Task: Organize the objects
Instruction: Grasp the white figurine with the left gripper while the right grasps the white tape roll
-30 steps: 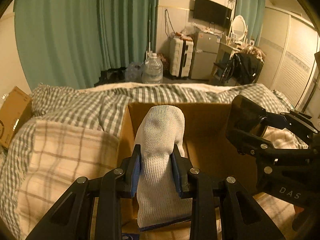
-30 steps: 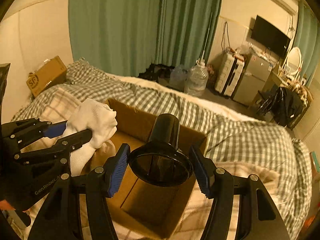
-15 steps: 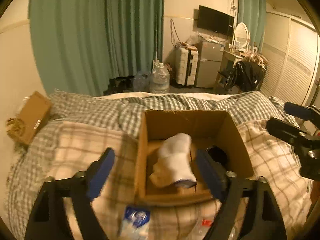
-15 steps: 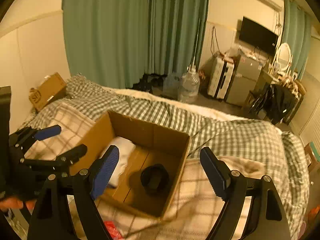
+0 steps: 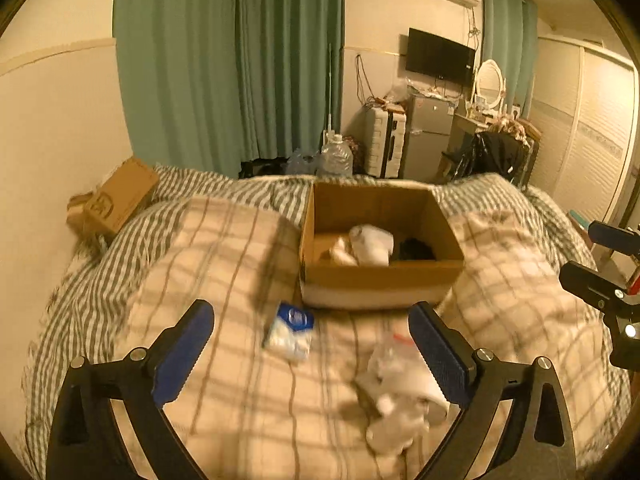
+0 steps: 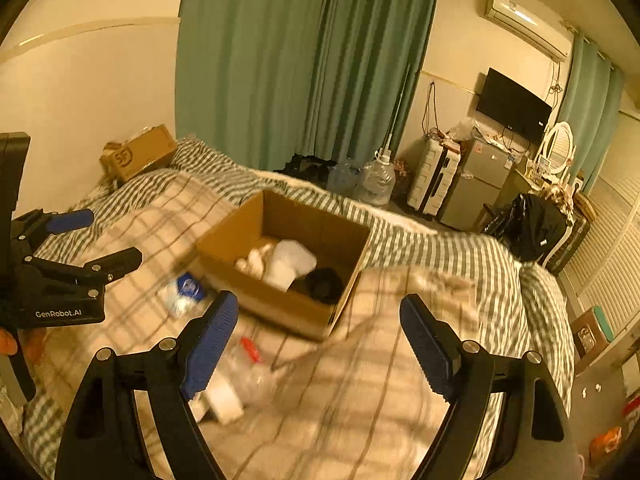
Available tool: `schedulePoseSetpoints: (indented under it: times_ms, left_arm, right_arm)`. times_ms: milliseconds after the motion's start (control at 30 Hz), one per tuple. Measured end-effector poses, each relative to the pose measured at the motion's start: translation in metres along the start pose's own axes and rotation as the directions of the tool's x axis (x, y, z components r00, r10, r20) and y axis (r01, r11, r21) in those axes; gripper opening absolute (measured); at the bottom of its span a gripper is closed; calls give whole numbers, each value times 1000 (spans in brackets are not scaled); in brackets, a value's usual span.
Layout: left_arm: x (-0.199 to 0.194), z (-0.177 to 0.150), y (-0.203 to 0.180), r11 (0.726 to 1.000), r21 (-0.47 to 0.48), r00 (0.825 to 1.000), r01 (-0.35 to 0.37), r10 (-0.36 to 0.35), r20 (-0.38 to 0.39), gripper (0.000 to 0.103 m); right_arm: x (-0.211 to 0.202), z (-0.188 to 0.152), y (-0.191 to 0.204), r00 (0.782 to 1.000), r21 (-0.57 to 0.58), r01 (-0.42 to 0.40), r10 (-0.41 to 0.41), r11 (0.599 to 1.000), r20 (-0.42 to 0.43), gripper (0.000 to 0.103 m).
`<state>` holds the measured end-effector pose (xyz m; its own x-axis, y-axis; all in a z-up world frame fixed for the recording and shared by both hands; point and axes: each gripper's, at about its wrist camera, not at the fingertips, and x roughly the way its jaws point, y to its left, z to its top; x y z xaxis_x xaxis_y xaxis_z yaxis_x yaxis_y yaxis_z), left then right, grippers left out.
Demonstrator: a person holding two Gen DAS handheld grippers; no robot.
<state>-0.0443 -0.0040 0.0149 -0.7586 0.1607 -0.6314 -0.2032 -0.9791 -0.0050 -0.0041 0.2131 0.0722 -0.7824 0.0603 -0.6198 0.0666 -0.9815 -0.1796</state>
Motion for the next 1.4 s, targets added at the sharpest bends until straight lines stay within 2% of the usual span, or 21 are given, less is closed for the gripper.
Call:
schedulePoseSetpoints:
  times_ms: [167,300,367,467,667,733,800,833,867,1100,1233,1400]
  left_arm:
    - [15,-49,-9,1000,-6,999,-2,2,-52,100]
    - [37,-88,-22,1000,17,993,9,-7,-121,100]
    - [50,-104,-31,999,37,984,31,-24,-175,100]
    - [65,-119,-46,993,99,969,58,-32,-245,100]
    - [77,-127,-63,980,142,950,142,-95,-299,99]
    - [83,-127,-66,976,132,940,173,-124,-317,95]
    - [90,-126,-66,974,112,933,198,-152,-325,77]
    - [93,-126,-65,973,103,927,209,-163,-338,57]
    - [95,-127,-65,972,99,922,214,-168,-348,56]
    - [62,-120,-52,977,69,951,200,-176,-255,56]
    - [43,-110,-34,981,21,959,194,-185,-213,56]
    - [35,-98,-14,994,11,982,107,-104,-155,56]
  right_arm:
    - [13,-42,17,999,26,9,-8,1000,-40,83]
    - [46,-70,29,995,29,18,-15,999,-102,83]
    - [64,-81,30,989,40,9,-3,999,-149,83]
    - [81,-93,26,979,68,-2,16,998,-205,83]
    - [91,-98,20,975,116,-12,37,993,-219,83]
    - [91,-98,19,974,119,-11,37,993,-221,83]
    - [93,-98,20,973,118,-6,33,993,-227,83]
    - [93,-98,21,973,117,-3,30,993,-229,83]
    - [92,-98,21,974,116,0,27,993,-227,83]
    - [85,-95,24,979,105,6,16,995,-204,83]
    - [77,-90,30,984,96,-43,58,994,-166,83]
    - [89,-87,47,976,52,-91,100,994,-196,83]
